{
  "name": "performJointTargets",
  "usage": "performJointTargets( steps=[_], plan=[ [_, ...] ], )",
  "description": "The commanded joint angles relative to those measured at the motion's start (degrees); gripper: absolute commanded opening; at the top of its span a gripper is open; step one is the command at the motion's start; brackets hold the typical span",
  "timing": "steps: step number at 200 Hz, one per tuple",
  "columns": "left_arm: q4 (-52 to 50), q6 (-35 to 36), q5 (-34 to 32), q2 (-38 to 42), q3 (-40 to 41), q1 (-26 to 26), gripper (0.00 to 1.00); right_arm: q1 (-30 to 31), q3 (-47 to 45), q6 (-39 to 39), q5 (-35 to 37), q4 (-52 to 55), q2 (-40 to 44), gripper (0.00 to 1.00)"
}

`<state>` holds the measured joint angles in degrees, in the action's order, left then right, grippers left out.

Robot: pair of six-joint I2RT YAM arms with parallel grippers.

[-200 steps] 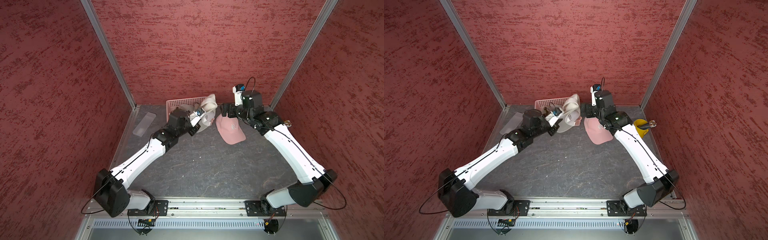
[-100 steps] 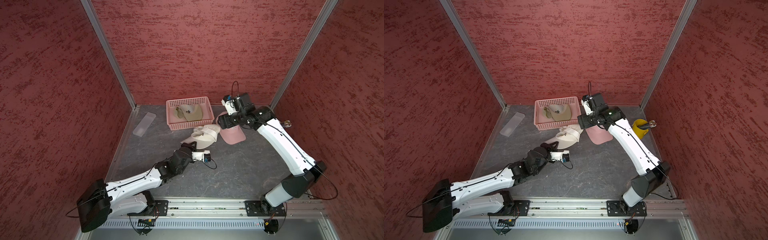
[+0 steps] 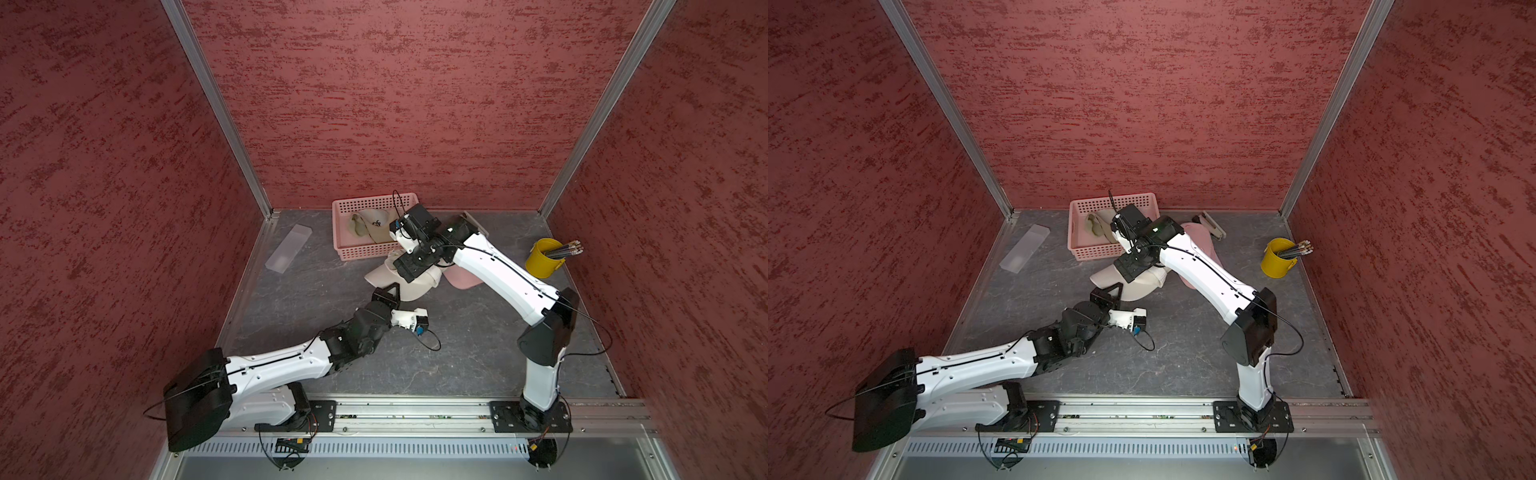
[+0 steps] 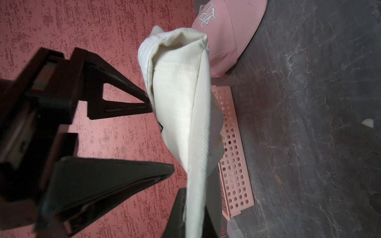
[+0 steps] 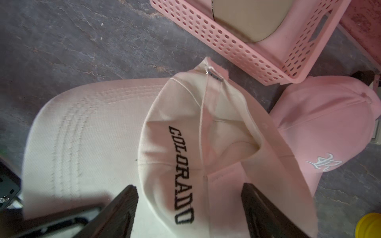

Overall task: Turn the baseball cap inside out
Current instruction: Turn over the baseball cap.

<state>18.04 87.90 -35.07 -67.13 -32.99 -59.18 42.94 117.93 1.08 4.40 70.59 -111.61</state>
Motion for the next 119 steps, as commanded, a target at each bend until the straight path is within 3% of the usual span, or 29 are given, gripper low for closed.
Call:
performJointTargets(
  steps=[1, 17, 37, 66, 102, 119],
  plan=[
    [3.0, 1.4, -1.8, 0.8, -0.1, -1.0, 0.0, 0.2, 7.3, -1.5, 6.7, 5.6, -3.7, 0.79],
    [3.4, 1.5, -2.2, 1.0, 0.2, -1.2, 0.0, 0.1, 10.5, -2.2, 8.9, 8.3, -6.8, 0.7],
    [4.2, 1.4, -2.8, 1.3, 0.9, -1.1, 0.0, -1.0, 12.0, -2.8, 10.9, 10.9, -9.3, 0.48],
    [5.5, 0.8, -4.4, 2.8, 1.8, -0.4, 0.0, -4.9, 6.7, -3.4, 9.8, 9.7, -6.9, 0.26],
    [3.5, -2.6, -5.4, 6.2, 2.5, -0.5, 0.0, -16.6, -8.3, -8.6, -7.6, -4.6, 3.6, 0.16],
    [-2.2, -9.3, -5.9, 8.5, 0.8, -0.4, 0.0, -21.2, -15.7, -12.0, -13.8, -11.9, 8.7, 0.16]
  ],
)
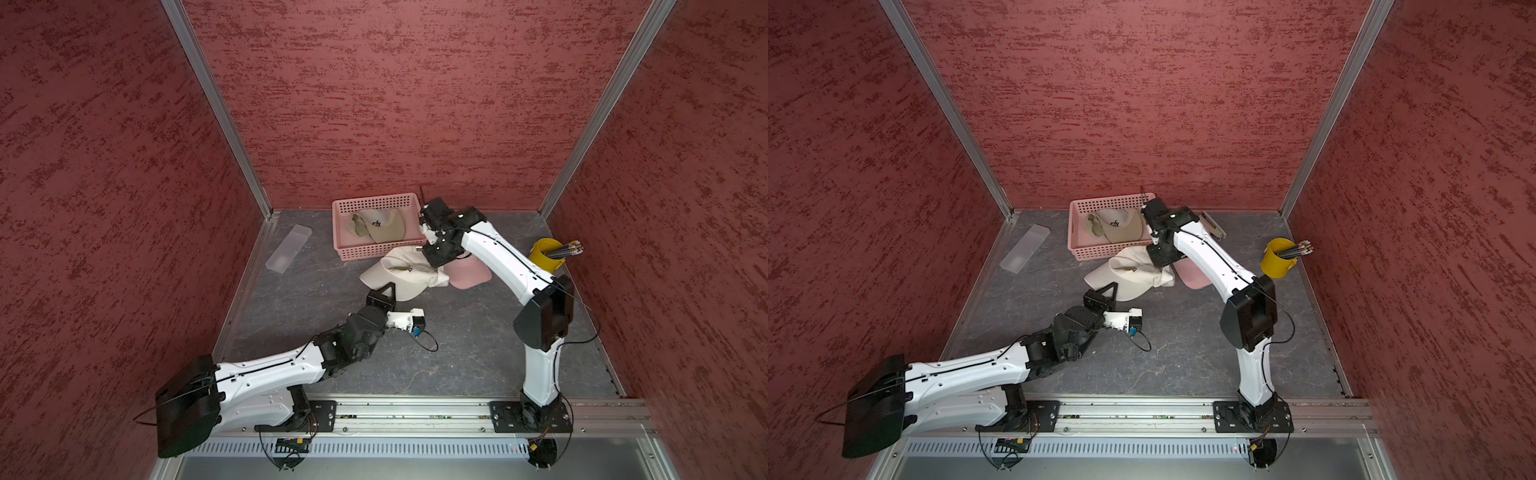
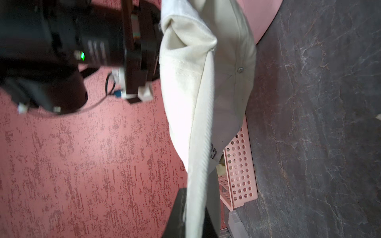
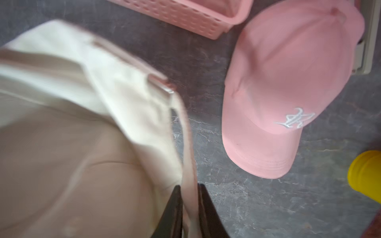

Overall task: Turn the baseball cap inside out
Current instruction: Turn over the baseball cap.

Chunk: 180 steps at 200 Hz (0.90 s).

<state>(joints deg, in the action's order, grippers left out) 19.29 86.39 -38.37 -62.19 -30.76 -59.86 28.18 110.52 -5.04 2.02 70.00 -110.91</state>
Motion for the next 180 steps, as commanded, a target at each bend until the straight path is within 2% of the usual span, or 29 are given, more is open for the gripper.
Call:
performJointTargets(
  steps=[1, 21, 44, 64, 91, 109, 129, 142, 161, 180],
  plan=[
    [-4.1, -8.4, -2.6, 3.7, -1.6, 0.3, 0.0, -6.7, -8.7, -6.1, -11.7, -11.7, 8.3, 0.16],
    [-11.5, -19.3, -0.2, 7.3, -4.4, 2.7, 0.0, -10.2, -16.4, -9.2, -18.2, -19.1, 13.0, 0.17],
    [-18.0, -28.5, 0.3, 8.2, -8.7, 7.3, 0.0, -10.2, -23.8, -11.1, -21.5, -25.1, 16.0, 0.2],
    [-27.6, -39.1, 4.2, 7.4, -14.6, 10.4, 0.0, -8.1, -31.6, -13.3, -28.1, -34.4, 19.1, 0.3],
    [-37.5, -48.8, 10.4, 5.2, -21.1, 13.1, 0.0, -3.1, -32.9, -12.2, -33.4, -39.3, 21.9, 0.52],
    [-41.5, -52.7, 14.1, 5.1, -23.2, 14.2, 0.0, -3.6, -33.2, -10.0, -31.1, -40.8, 26.7, 0.63],
    [-47.5, -58.9, 22.2, 6.2, -25.6, 18.2, 0.0, -6.9, -33.3, -7.2, -27.7, -40.4, 31.8, 0.75],
    [-51.1, -61.4, 29.6, 7.1, -27.1, 21.7, 0.0, -10.2, -33.6, -7.5, -25.3, -40.9, 33.0, 0.77],
    [-54.3, -62.9, 39.9, 9.0, -28.6, 26.9, 0.0, -13.2, -34.8, -7.0, -27.8, -44.3, 33.8, 0.77],
    [-55.2, -62.5, 51.9, 11.1, -28.5, 33.2, 0.0, -13.9, -36.9, -1.6, -31.5, -48.5, 34.4, 0.78]
  ],
)
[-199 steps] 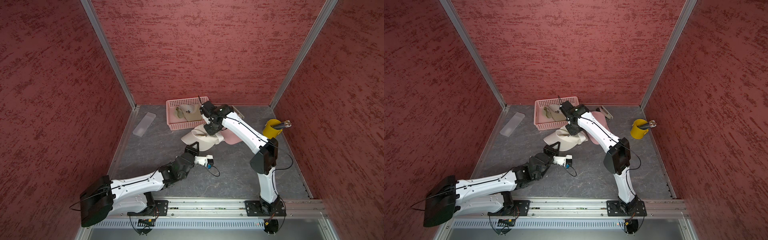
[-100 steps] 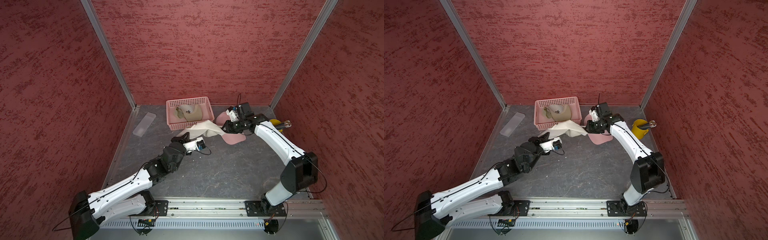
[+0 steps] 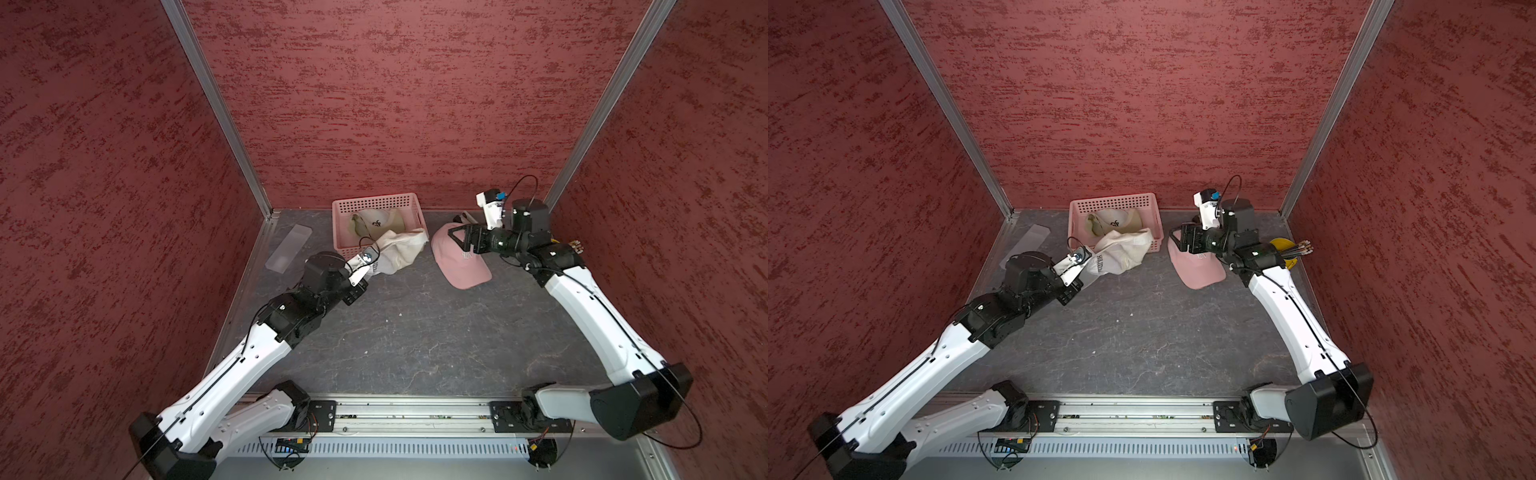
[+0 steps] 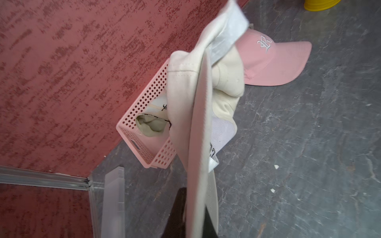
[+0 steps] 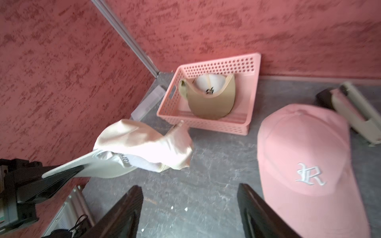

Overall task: Turn the baseball cap inside out
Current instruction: Turn over the baseball cap.

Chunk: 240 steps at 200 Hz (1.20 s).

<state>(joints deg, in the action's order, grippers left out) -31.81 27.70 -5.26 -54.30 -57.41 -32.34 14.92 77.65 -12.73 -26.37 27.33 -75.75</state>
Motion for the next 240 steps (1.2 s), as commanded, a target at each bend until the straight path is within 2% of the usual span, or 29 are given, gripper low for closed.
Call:
performJointTargets(
  steps=[1, 19, 44, 72, 85, 103, 113, 124, 141, 155, 170, 188, 220, 240],
  plan=[
    [-4.0, -3.8, 19.4, 3.3, -1.9, 5.8, 0.0, -0.7, -4.1, 6.4, -3.2, -6.0, -0.7, 0.78],
    [-4.8, -2.3, 31.0, 4.0, -1.6, 12.4, 0.0, -0.7, -5.0, 14.3, -8.5, -6.2, -1.2, 0.77],
    [-10.2, -3.7, 49.7, 0.1, -6.2, 23.2, 0.0, -0.7, -6.7, 24.2, -10.2, -4.2, -0.7, 0.76],
    [-10.2, -8.7, 54.0, -5.4, -11.1, 24.6, 0.0, -0.6, -6.8, 27.4, -15.8, -4.3, -2.1, 0.76],
    [-8.4, -13.1, 53.3, -7.8, -13.0, 24.6, 0.0, -0.1, -6.4, 24.9, -17.9, -6.4, -4.2, 0.74],
    [-6.0, -20.7, 51.1, -10.0, -14.8, 24.7, 0.0, 1.7, -6.4, 17.3, -9.8, -12.3, -6.7, 0.73],
    [-4.2, -28.1, 49.0, -10.9, -15.9, 24.7, 0.0, 2.0, -6.3, 13.0, -6.1, -14.2, -7.4, 0.71],
    [-3.8, -38.4, 43.9, -12.1, -17.6, 24.6, 0.0, 2.9, -7.5, 9.2, -0.5, -16.5, -7.4, 0.71],
    [-6.3, -51.0, 38.9, -14.5, -21.5, 24.7, 0.0, 4.8, -11.8, 8.2, 2.9, -21.1, -5.1, 0.73],
    [-7.0, -60.4, 38.1, -16.1, -23.2, 25.2, 0.0, 7.1, -16.9, 9.6, 4.8, -26.8, -1.8, 0.73],
    [-3.8, -70.1, 41.5, -17.3, -22.5, 25.8, 0.0, 10.7, -21.4, 12.5, 8.2, -32.4, 0.9, 0.74],
    [-0.8, -78.0, 42.2, -17.4, -21.0, 25.2, 0.0, 17.3, -25.2, 18.5, 15.4, -39.2, 2.9, 0.76],
    [0.1, -83.2, 39.2, -17.2, -19.5, 23.2, 0.0, 28.0, -25.0, 29.6, 28.7, -47.3, 0.8, 0.77],
    [1.0, -84.8, 38.9, -17.2, -18.4, 22.3, 0.0, 31.8, -23.2, 35.4, 35.6, -50.3, -2.2, 0.79]
  ],
)
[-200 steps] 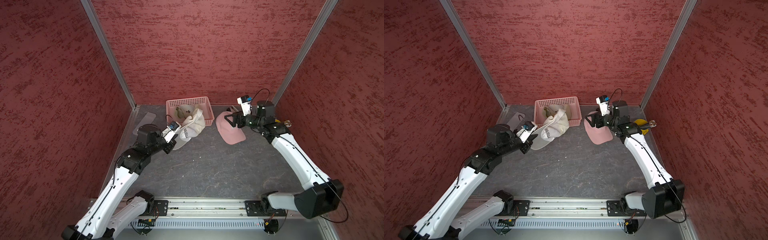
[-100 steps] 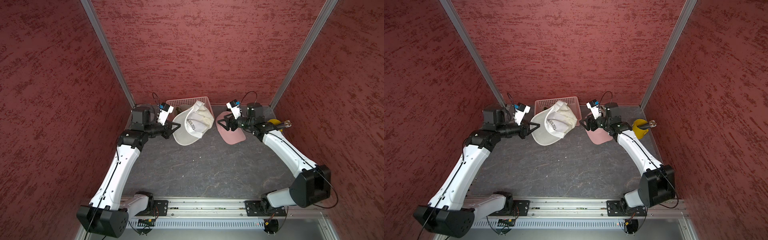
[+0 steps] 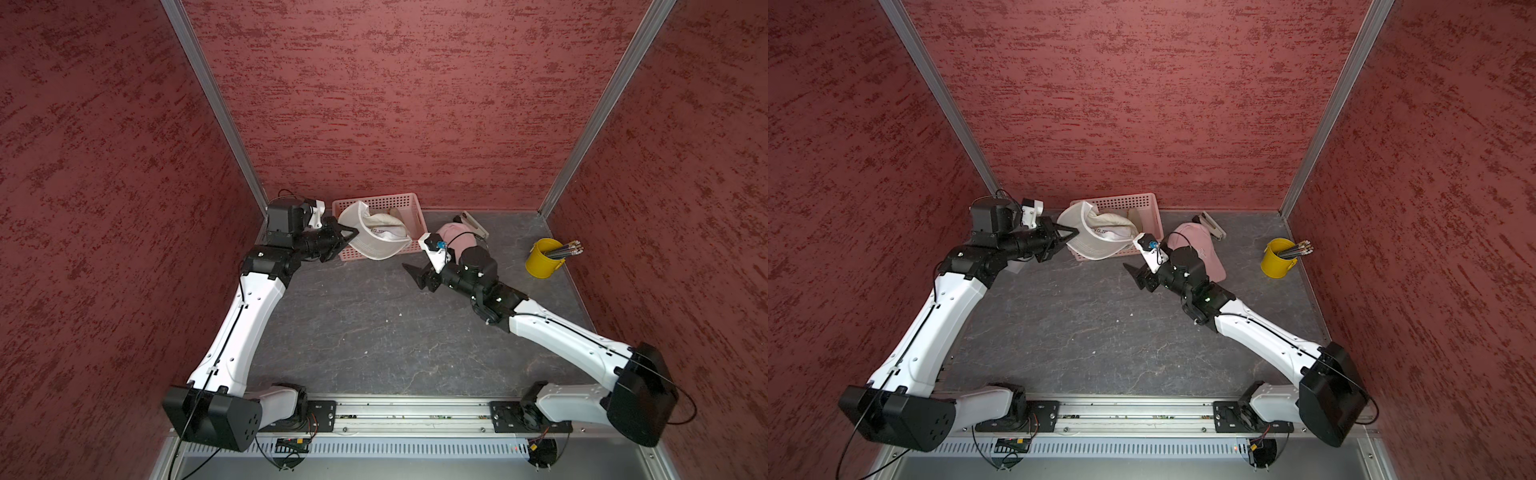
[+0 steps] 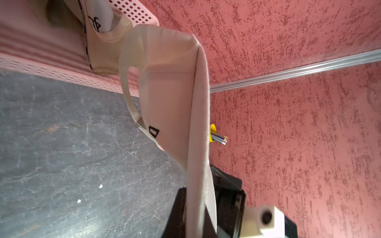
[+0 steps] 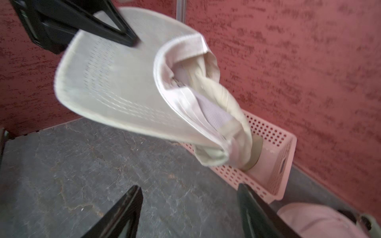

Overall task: Turn the baseball cap inside out
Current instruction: Turn over the baseball cap.

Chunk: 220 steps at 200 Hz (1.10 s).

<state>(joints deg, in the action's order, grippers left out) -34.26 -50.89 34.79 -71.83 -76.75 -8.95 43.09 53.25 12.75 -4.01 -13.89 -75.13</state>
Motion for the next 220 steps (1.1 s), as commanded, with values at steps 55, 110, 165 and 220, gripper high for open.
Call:
performJointTargets(
  steps=[55, 110, 165, 220],
  plan=[
    [0.3, -3.9, -2.5, -0.3, 0.2, -3.7, 0.0, 5.1, 5.4, 12.8, 17.4, -12.1, -9.1, 0.79],
    [-4.8, -0.3, -5.1, -0.4, -0.5, -4.2, 0.0, 5.1, 4.1, 16.8, 18.0, -13.3, -8.6, 0.76],
    [-3.9, 3.5, -3.8, -3.1, -1.1, -7.6, 0.0, 4.5, 10.0, 16.1, -0.8, 3.1, -9.7, 0.19],
    [-16.4, 31.7, -13.9, -2.6, -9.6, -7.5, 0.57, -3.5, 14.8, 11.1, -21.1, 23.1, -9.7, 0.05]
  ],
)
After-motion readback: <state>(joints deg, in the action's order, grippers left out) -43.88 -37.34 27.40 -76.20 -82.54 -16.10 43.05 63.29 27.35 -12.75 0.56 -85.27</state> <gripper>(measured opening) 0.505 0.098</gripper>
